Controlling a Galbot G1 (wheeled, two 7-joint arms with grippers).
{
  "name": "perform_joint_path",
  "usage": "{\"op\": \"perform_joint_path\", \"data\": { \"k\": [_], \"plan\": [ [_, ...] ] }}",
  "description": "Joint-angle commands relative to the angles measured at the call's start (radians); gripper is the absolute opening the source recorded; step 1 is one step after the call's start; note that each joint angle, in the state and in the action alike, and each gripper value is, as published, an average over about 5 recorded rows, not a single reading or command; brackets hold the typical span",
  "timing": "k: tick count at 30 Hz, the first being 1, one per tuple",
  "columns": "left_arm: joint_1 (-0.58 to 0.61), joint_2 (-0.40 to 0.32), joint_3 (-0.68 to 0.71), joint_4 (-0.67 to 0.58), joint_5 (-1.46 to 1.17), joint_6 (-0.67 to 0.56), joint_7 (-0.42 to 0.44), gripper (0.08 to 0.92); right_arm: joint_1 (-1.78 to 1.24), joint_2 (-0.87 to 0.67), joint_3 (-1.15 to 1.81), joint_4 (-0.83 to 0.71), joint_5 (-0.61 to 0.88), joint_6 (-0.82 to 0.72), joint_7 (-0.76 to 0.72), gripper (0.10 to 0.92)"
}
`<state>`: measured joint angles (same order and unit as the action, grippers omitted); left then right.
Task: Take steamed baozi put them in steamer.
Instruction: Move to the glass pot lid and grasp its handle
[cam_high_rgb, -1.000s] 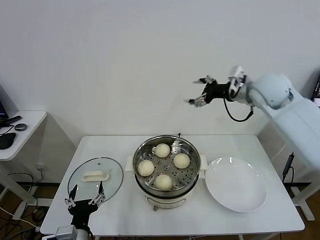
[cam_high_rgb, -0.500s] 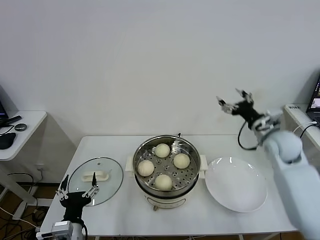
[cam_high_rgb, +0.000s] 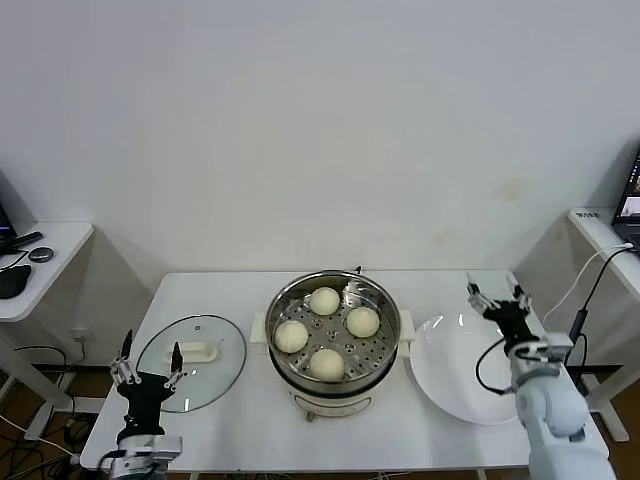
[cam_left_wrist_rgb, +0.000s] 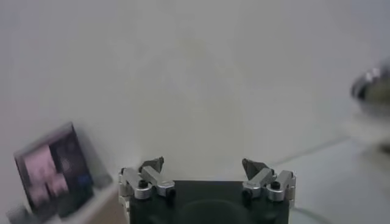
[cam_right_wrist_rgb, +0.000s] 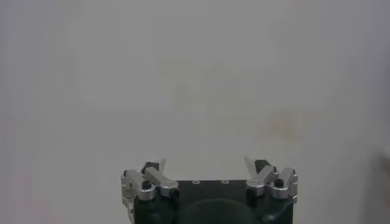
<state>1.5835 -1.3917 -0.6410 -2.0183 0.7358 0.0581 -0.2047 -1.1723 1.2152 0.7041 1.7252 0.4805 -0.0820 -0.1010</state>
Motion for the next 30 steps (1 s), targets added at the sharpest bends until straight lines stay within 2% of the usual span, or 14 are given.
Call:
{"op": "perform_joint_path", "data": {
  "k": [1, 6, 9, 14, 24, 30],
  "plan": [
    [-0.033, 0.278, 0.057, 0.243, 0.748, -0.040, -0.056, 0.823, -0.186, 0.090, 0.079, 0.069, -0.024, 0.051, 0.035, 0.823],
    [-0.122, 0.299, 0.064, 0.410, 0.763, -0.070, -0.072, 0.823, -0.204, 0.104, 0.075, 0.054, -0.054, 0.065, 0.024, 0.823],
    [-0.163, 0.317, 0.073, 0.461, 0.680, -0.109, -0.046, 0.823, -0.204, 0.117, 0.078, 0.053, -0.061, 0.064, 0.025, 0.823],
    [-0.226, 0.325, 0.072, 0.497, 0.514, -0.132, 0.044, 0.823, -0.206, 0.125, 0.080, 0.051, -0.069, 0.064, 0.026, 0.823],
    [-0.272, 0.316, 0.131, 0.522, 0.382, -0.001, 0.036, 0.823, -0.206, 0.164, 0.081, 0.021, -0.091, 0.086, 0.026, 0.823],
    [-0.311, 0.312, 0.149, 0.570, 0.383, 0.008, 0.016, 0.823, -0.204, 0.162, 0.084, 0.007, -0.092, 0.092, 0.027, 0.823]
  ]
}}
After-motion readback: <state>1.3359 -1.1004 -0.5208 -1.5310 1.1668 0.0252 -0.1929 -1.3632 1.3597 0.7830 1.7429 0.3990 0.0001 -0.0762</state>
